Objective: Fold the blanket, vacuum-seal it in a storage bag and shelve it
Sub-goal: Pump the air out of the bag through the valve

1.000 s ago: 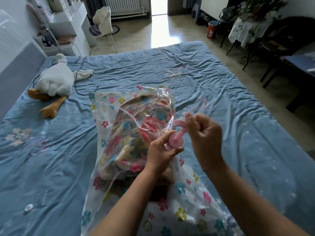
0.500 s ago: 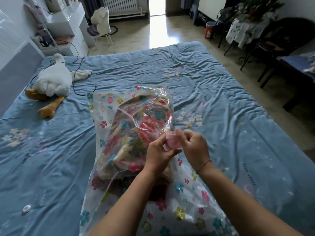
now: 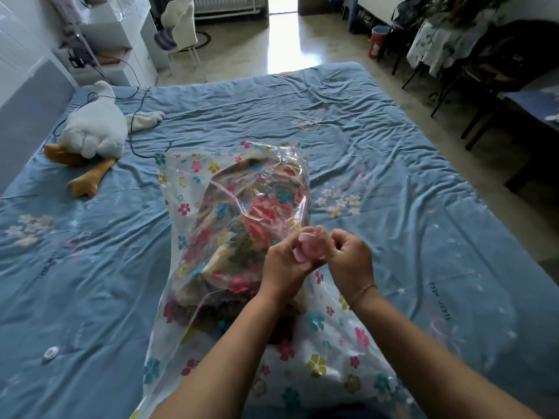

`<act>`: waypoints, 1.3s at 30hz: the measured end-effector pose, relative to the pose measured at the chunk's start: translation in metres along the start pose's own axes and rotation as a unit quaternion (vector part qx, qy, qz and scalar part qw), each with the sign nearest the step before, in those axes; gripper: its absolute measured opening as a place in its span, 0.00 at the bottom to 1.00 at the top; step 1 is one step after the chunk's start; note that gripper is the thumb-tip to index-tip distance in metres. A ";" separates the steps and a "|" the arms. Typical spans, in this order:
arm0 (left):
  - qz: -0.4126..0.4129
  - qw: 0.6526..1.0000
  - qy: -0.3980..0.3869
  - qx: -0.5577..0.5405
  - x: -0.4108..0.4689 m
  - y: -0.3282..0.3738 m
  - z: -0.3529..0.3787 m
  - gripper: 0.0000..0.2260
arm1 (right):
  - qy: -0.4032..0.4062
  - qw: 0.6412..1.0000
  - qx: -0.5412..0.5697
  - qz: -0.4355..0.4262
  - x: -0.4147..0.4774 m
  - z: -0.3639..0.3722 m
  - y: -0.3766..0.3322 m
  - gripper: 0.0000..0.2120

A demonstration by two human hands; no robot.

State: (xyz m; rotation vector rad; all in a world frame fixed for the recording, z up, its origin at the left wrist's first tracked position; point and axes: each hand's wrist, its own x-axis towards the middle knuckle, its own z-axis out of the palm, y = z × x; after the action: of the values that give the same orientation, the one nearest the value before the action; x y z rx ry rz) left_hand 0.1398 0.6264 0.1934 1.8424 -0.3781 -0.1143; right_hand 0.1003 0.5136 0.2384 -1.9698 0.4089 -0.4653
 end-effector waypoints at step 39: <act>-0.011 1.000 0.017 -0.011 -0.001 -0.013 -0.004 0.22 | -0.088 0.995 -0.036 -0.015 0.012 0.004 0.006 0.28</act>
State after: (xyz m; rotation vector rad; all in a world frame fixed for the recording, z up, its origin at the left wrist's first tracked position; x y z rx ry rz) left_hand 0.1427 0.6336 0.1827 1.8247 -0.3314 -0.1007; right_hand 0.1116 0.5083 0.2329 -2.0702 0.2887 -0.2965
